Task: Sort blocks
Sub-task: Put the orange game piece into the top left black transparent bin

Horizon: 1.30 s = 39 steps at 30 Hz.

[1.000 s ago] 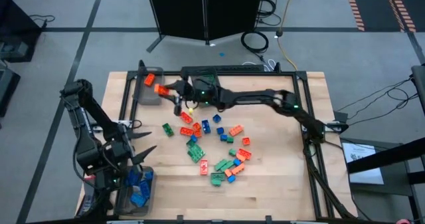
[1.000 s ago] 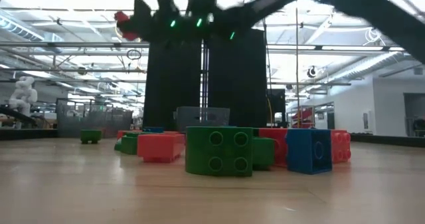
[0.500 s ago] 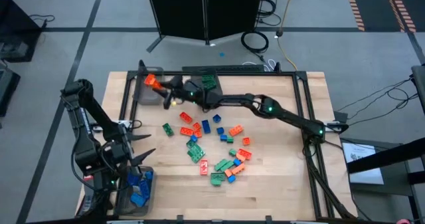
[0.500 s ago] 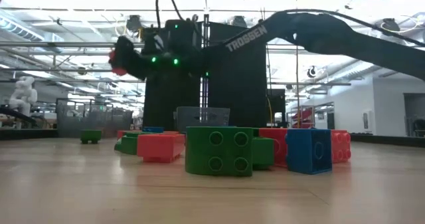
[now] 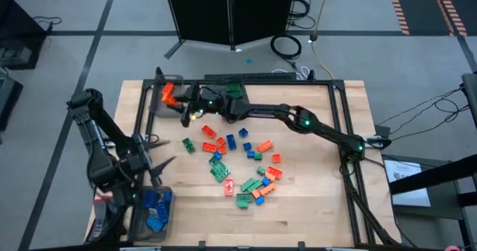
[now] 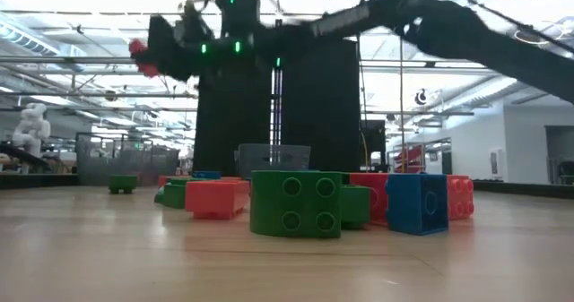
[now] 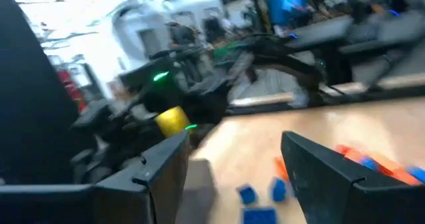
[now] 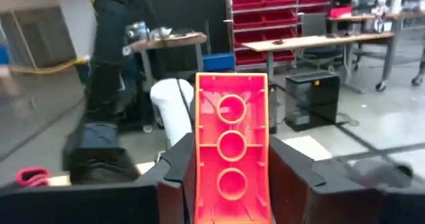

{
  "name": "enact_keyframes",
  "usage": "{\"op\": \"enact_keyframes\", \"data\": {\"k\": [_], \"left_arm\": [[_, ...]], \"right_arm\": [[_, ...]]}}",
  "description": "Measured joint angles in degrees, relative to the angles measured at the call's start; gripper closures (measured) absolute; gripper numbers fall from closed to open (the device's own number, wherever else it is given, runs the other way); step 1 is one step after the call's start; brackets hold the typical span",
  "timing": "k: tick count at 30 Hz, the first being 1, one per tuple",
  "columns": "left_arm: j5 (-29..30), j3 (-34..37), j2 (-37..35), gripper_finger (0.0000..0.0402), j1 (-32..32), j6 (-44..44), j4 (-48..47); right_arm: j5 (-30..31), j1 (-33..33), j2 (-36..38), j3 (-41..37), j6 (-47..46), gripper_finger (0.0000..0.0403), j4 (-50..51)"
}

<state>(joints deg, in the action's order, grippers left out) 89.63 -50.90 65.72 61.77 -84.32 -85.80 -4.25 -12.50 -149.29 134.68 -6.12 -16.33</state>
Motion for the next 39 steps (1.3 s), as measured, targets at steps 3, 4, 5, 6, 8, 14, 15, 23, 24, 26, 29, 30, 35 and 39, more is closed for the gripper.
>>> {"op": "enact_keyframes", "data": {"k": [3, 4, 5, 6, 8, 14, 15, 23, 24, 26, 29, 30, 35, 39], "left_arm": [[0.36, 3.99, -4.16, 0.0162, -3.82, -9.18, -4.0], [0.29, 5.35, -6.24, 0.0162, -5.13, -8.76, -3.33], [0.43, 6.43, -8.39, 0.0162, -6.35, -8.71, -3.27], [0.45, 7.67, -10.15, 0.0162, -7.52, -9.02, -3.51], [0.31, 9.4, -13.61, 0.0162, -9.04, -11.18, -4.06], [0.43, 10.26, -21.91, 0.0162, -11.32, -7.73, -4.19], [0.42, 10.26, -22.79, 0.0162, -11.5, -6.79, -4.16], [0.38, 9.66, -27.71, 0.0162, -10.76, 1.14, -4.23], [0.4, 8.74, -28.39, 0.0162, -11.43, 2.59, -4.17], [0.39, 6.51, -29.68, 0.0162, -13.65, 5.01, -4.18], [0.45, 3.01, -31.18, 0.0162, -19.89, 6.91, -4.21], [0.46, 2.27, -31.24, 0.0162, -22.13, 6.91, -4.05], [-1.15, 1.19, -30.29, 0.0162, -22.34, 15.07, 3.61], [-18.57, 1.27, -28.71, 0.0162, -15.29, 35.81, 21.99]], "right_arm": [[9.25, 0.3, 4.0, 0.01, 6.81, 0.0286, 8.25], [12.36, 0.01, 5.29, 0.01, 8.75, 0.0286, 11.17], [14.83, -0.31, 6.59, 0.01, 10.28, 0.0286, 14.41], [16.33, -0.58, 8.05, 0.01, 11.45, 0.0286, 18.24], [18.28, -1.34, 10.61, 0.01, 12.8, 0.0286, 25.29], [17.43, -2.61, 16.17, 0.01, 14.32, 0.0286, 38.98], [17.21, -2.4, 16.73, 0.01, 15.14, 0.0286, 39.9], [14.27, 1.17, 20.91, 0.01, 20.29, 0.0286, 42.33], [14.41, 1.54, 21.47, 0.01, 20.91, 0.0286, 42.79], [14.47, 2.25, 22.97, 0.01, 21.26, 0.0286, 44.39], [14.45, 3.5, 24.84, 0.01, 20.55, 0.0286, 46.77], [14.54, 4.07, 25.35, 0.01, 20.51, 0.0286, 48.17], [14.53, 7.37, 27.74, -0.03, 21.88, 0.0286, 52.53], [14.77, 9.15, 30.32, -0.03, 22.26, 0.0286, 57.61]]}}
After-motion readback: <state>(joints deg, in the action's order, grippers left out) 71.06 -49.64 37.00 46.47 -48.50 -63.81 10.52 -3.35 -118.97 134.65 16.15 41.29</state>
